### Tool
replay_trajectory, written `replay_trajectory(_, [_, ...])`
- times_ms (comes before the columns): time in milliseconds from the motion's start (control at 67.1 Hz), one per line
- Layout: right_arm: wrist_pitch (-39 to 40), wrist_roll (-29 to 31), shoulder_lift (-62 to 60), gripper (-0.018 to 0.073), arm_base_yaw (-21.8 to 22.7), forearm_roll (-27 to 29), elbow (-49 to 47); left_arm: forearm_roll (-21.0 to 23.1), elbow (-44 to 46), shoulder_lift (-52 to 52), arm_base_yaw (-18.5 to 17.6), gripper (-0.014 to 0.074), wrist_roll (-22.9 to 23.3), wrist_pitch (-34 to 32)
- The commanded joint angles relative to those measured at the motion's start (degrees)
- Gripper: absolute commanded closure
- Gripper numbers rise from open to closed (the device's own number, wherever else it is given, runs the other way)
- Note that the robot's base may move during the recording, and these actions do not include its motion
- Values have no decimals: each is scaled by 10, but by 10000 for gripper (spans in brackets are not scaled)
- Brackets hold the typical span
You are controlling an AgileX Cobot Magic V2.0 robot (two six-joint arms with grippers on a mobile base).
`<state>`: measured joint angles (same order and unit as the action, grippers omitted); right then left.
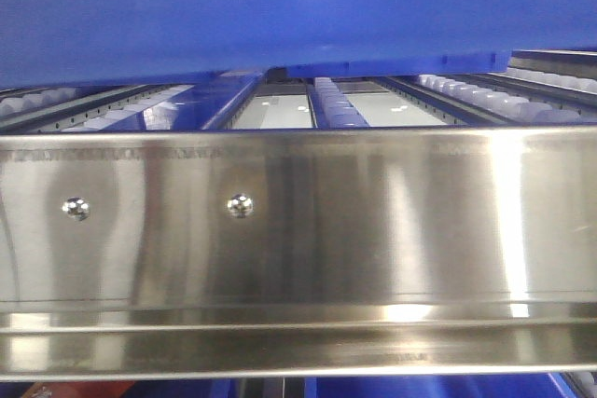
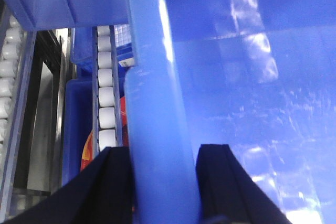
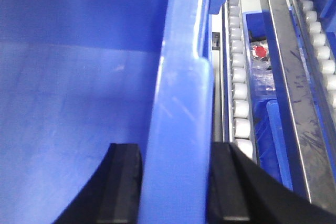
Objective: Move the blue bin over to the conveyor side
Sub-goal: 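Pull the held blue bin back off the rack toward the robot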
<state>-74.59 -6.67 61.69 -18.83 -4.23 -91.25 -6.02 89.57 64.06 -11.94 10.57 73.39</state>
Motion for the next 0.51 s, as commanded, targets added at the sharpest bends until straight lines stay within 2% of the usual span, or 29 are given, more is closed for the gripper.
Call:
replay_trajectory(0, [58,12,-11,637,4,-31,-8,-41,9,-8,-2,615,5,-43])
replay_trajectory(313, [66,12,-10,637,4,-31,-8,-70,52,-8,-2,615,10,-45])
replay_trajectory(492, [70,12,-10,637,4,-31,-8,-72,52,-8,-2,615,10,-48])
